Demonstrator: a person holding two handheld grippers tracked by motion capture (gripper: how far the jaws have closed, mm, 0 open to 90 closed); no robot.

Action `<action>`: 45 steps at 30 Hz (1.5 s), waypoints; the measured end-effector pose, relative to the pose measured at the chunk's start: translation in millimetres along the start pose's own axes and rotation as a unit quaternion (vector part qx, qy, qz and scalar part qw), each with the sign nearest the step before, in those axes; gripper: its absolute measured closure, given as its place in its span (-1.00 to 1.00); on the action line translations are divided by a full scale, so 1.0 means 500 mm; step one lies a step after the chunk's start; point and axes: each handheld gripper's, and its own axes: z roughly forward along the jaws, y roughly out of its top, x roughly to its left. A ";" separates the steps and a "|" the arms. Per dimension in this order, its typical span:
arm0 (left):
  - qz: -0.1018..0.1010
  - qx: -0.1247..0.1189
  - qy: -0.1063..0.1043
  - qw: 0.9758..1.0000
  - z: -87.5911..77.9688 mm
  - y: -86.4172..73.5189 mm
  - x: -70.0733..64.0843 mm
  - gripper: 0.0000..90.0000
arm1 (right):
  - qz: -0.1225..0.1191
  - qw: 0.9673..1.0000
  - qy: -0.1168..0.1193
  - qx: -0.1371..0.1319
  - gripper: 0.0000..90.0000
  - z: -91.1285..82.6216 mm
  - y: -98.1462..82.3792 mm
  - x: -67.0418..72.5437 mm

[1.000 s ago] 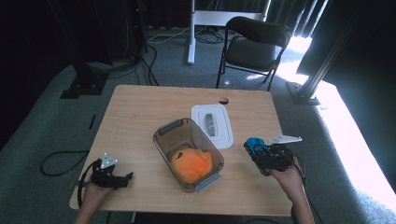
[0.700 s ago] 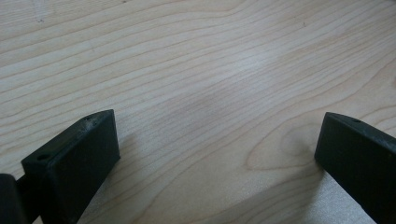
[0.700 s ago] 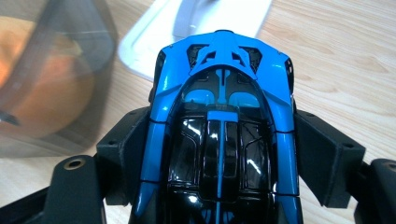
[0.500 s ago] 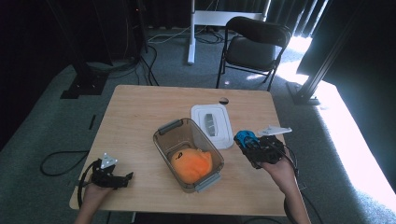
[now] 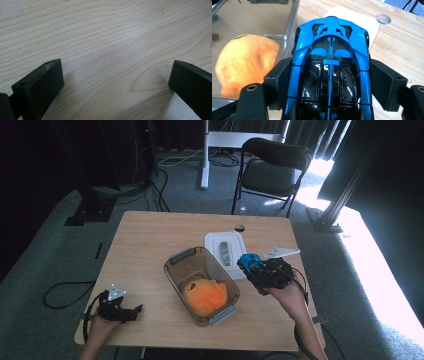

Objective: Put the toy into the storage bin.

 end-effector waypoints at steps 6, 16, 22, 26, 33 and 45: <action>0.000 0.001 0.000 1.000 0.000 0.000 0.000 -1.00 | -0.013 1.000 0.014 -0.005 -0.45 0.005 0.030 0.026; 0.000 0.001 -0.001 1.000 0.000 0.000 0.000 -1.00 | -0.028 0.999 0.033 -0.006 -0.45 0.025 0.068 0.066; 0.000 0.000 -0.001 1.000 0.000 0.000 0.000 -1.00 | -0.041 0.998 0.042 -0.002 -0.45 0.042 0.087 0.092; 0.001 0.000 -0.001 1.000 0.000 0.000 0.000 -1.00 | -0.048 0.998 0.051 0.000 -0.45 0.056 0.100 0.111; 0.001 0.001 -0.001 1.000 0.000 0.000 0.000 -1.00 | -0.058 0.996 0.061 0.009 -0.45 0.083 0.115 0.139; 0.001 0.000 -0.002 1.000 0.000 0.000 0.001 -1.00 | -0.072 0.994 0.079 0.031 -0.45 0.140 0.130 0.184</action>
